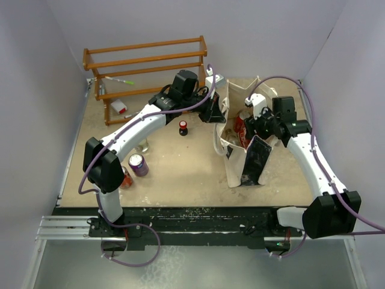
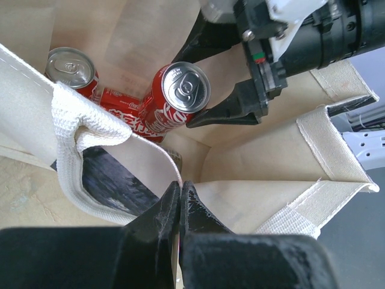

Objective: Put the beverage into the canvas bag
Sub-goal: Place the drink in the canvas bag.

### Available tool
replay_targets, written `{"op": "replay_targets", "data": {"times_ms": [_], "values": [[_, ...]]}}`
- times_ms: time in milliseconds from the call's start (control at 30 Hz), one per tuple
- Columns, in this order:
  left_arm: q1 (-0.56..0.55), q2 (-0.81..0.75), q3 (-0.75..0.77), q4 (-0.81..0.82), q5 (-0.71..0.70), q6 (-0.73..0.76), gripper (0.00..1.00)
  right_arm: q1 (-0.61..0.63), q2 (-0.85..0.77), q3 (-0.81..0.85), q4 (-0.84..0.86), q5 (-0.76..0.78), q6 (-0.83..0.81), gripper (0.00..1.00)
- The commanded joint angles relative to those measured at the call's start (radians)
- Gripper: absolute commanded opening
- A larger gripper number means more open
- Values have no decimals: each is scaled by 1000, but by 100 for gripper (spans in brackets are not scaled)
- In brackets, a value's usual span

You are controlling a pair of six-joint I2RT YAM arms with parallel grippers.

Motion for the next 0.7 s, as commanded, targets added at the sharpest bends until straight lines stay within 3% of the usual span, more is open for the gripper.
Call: {"op": "replay_targets", "data": {"times_ms": [0,667], "values": [[-17,-12,11,14,12,30,0,-3,-33,-24,141,22,-12,0],[-17,-20,-7,12,15,33,0,-3,37,-134,304,56,55,0]]}}
